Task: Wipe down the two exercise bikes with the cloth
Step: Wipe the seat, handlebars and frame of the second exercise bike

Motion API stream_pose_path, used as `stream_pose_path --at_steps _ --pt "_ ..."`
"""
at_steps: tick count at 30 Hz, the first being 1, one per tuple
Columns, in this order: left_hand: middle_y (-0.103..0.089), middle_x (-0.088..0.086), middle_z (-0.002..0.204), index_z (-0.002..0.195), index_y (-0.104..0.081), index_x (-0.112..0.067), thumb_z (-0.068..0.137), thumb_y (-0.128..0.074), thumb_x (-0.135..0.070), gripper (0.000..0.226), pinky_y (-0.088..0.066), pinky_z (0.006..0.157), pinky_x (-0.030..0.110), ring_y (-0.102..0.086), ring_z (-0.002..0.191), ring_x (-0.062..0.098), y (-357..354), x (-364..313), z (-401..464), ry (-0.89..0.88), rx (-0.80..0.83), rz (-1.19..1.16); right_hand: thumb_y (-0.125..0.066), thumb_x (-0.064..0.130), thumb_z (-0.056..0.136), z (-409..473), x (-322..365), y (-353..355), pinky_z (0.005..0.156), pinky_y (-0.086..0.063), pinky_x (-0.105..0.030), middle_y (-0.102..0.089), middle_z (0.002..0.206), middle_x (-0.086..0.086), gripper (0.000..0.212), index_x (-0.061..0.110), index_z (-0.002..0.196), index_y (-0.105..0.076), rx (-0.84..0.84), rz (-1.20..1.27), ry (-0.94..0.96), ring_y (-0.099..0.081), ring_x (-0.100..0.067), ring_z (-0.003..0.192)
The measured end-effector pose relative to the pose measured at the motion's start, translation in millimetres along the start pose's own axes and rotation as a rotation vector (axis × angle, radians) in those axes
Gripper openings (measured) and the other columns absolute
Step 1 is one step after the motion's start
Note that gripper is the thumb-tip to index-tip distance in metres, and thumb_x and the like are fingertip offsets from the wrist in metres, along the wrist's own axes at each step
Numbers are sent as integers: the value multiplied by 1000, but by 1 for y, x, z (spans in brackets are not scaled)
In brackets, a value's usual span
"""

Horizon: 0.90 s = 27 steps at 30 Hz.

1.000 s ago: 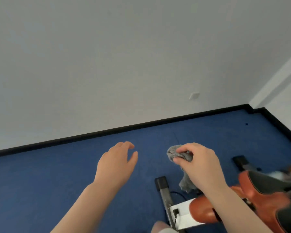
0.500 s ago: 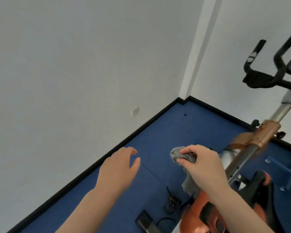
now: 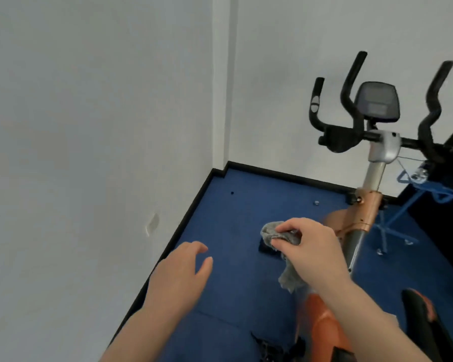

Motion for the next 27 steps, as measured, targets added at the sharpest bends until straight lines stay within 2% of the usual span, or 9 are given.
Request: stream_pose_path --at_steps 3,7,10,15,18,21,23,26,27 --pt "-56 -24 115 116 -54 -36 92 -45 -45 27 -48 84 29 -57 96 0 21 7 54 -91 4 -2 -78 27 73 22 14 -4 68 -38 -18 -62 81 19 12 29 82 -70 -71 9 -72 -58 -4 83" --pt "-56 -23 115 116 -55 -34 92 -47 -43 27 -47 83 28 -57 98 1 26 2 107 -175 56 -40 -77 28 73 39 19 3 72 -43 -19 -65 85 19 14 31 84 -70 -172 2 -158 -57 0 82" --pt "-57 -23 117 116 -54 -35 92 -47 -44 27 -48 87 29 -56 102 0 17 -16 132 -263 115 -66 -79 27 71 44 10 16 68 -37 -8 -62 80 24 16 33 83 -70 -252 -16 -219 -55 7 78" --pt "-55 -27 110 112 -52 -41 90 -45 -48 24 -48 79 27 -56 96 -2 1 -41 172 -378 170 -59 -78 28 72 69 -15 29 69 -47 -19 -62 80 25 18 34 87 -70 -370 -17 -339 -60 1 79" --pt "-55 -27 109 111 -52 -42 90 -46 -48 23 -48 79 27 -55 97 -2 -11 -52 203 -384 190 -50 -77 27 75 93 -29 27 67 -40 -9 -62 85 24 20 34 91 -69 -410 -9 -330 -57 5 81" --pt "-55 -27 108 111 -53 -41 90 -47 -47 22 -48 79 27 -55 94 -3 -30 -72 239 -415 211 -46 -72 24 81 124 -53 30 69 -36 -7 -60 94 25 25 35 103 -66 -476 34 -338 -55 5 87" --pt "-55 -28 108 112 -53 -41 90 -46 -47 23 -46 76 23 -55 94 -4 -45 -94 264 -442 220 -46 -69 23 83 148 -74 37 75 -38 -10 -58 97 23 26 31 108 -66 -514 45 -340 -56 0 94" --pt "-55 -28 106 114 -54 -40 92 -47 -44 23 -38 69 15 -53 93 -5 -68 -140 305 -490 236 -67 -67 20 85 188 -106 52 88 -45 -25 -61 103 16 25 25 110 -67 -547 57 -359 -57 -9 105" --pt "-56 -27 107 114 -54 -39 92 -47 -41 23 -37 69 15 -53 93 -5 -75 -159 318 -512 242 -85 -67 19 86 202 -116 59 89 -45 -26 -63 104 14 24 24 109 -67 -553 46 -357 -57 -10 105"
Point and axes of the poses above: each hand's wrist, its own z-axis towards the middle knuckle, its own y-axis out of the back of the hand, x = y × z, the point moved 4 cm from there along z, towards the middle knuckle
